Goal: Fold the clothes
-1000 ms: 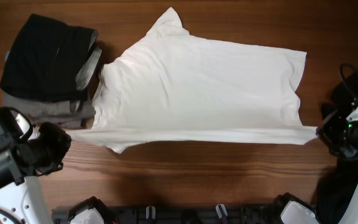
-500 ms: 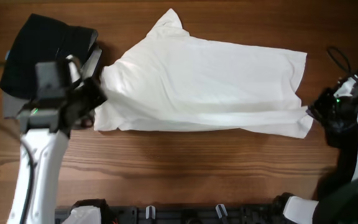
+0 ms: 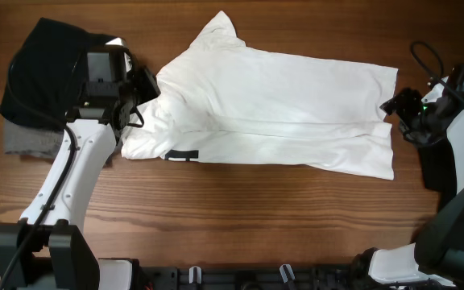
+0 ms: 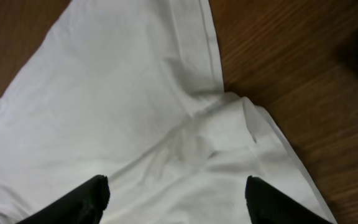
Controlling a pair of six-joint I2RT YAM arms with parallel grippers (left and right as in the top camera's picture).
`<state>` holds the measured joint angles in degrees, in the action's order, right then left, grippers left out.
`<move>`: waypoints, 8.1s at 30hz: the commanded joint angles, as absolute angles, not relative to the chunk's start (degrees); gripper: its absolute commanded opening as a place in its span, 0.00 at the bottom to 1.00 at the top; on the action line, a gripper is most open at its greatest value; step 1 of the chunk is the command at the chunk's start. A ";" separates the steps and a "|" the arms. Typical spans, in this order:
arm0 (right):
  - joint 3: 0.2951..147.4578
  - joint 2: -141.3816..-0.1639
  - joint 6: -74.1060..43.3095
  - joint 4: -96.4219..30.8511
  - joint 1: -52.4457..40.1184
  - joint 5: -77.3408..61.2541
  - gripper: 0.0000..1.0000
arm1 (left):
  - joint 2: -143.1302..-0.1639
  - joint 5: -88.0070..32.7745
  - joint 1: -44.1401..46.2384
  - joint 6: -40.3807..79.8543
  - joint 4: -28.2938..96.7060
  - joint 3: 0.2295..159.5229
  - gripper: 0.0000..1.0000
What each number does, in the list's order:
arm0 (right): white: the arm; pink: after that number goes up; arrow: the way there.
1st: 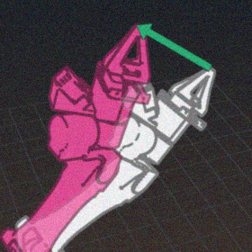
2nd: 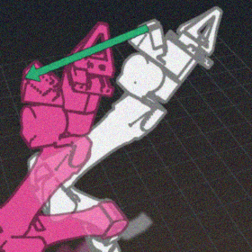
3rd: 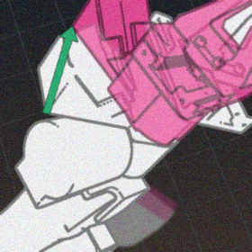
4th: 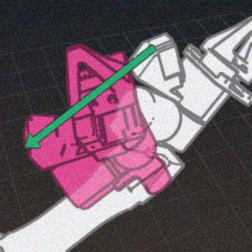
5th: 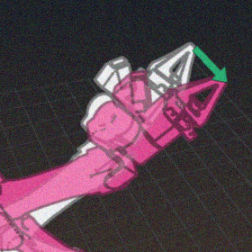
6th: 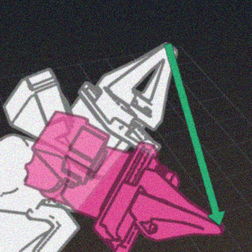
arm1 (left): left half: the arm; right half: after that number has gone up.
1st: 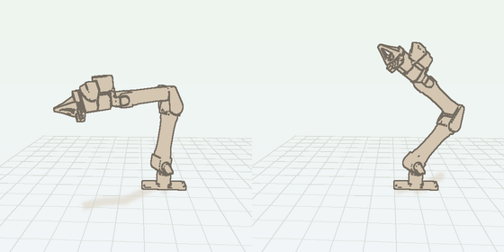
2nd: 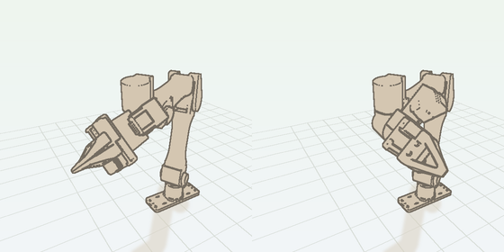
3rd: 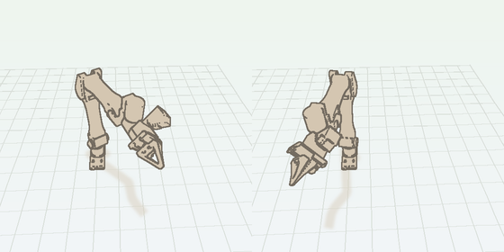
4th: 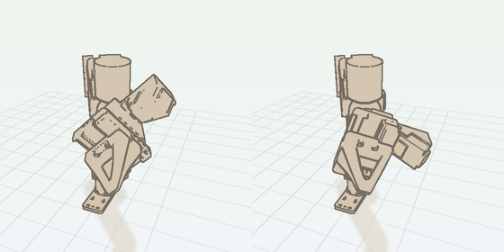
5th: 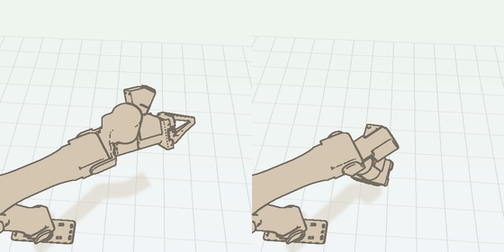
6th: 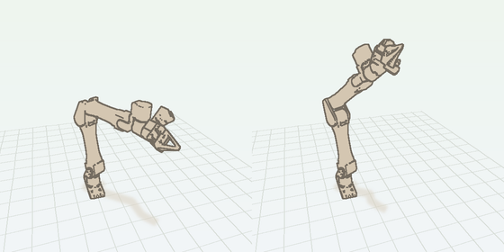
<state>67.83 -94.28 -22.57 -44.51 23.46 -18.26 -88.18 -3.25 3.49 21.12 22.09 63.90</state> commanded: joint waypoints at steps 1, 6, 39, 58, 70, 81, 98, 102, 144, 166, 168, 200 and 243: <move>67.70 -94.94 -20.99 -49.15 24.69 -17.98 0.78 | -87.33 -2.55 3.53 19.27 26.81 64.53 0.60; 64.53 -94.94 -21.15 -62.41 25.08 -11.14 0.85 | -87.79 -2.66 3.53 19.35 46.48 64.45 0.60; 55.35 -91.94 -24.03 -50.17 30.72 -3.31 0.04 | -93.91 0.51 -2.90 21.82 51.55 61.43 0.04; 60.05 -89.45 -18.00 -57.60 30.63 -10.76 0.57 | -89.89 -5.93 -2.85 21.43 58.17 61.43 0.52; 57.08 -89.47 -15.35 -57.01 30.70 -15.53 0.66 | -89.89 -15.33 -2.68 21.69 51.96 61.58 0.52; 55.11 -89.45 -11.35 -57.23 27.97 -20.67 0.62 | -89.89 -16.60 5.21 13.56 38.30 61.58 0.33; 55.09 -89.45 -12.36 -59.55 23.81 -21.50 0.66 | -112.88 -18.55 7.29 9.19 16.32 61.58 0.04; 55.09 -89.45 -13.78 -59.09 23.62 -20.60 0.67 | -117.08 -11.07 7.22 10.44 7.95 61.58 0.04; 70.24 -88.97 -18.68 -66.19 34.06 -9.26 0.54 | -100.77 -13.23 11.64 1.63 6.39 67.85 0.52; 70.41 -81.32 -7.66 -63.05 33.91 -27.03 0.58 | -128.57 -16.05 15.92 4.73 2.83 96.95 0.67; 70.39 -81.32 -7.64 -63.02 33.91 -26.98 0.58 | -131.46 -16.05 16.38 4.75 0.38 96.95 0.65; 66.85 -106.34 -7.57 -18.02 23.66 -5.56 0.75 | -117.27 -15.38 16.01 4.73 18.81 96.99 0.04; 68.82 -87.64 -29.56 -52.07 23.77 6.02 0.04 | -113.34 -5.04 14.35 4.97 62.74 96.99 0.04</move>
<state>68.71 -87.79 -24.18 -49.32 23.44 -0.67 -115.28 -6.66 15.53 4.99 57.84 96.73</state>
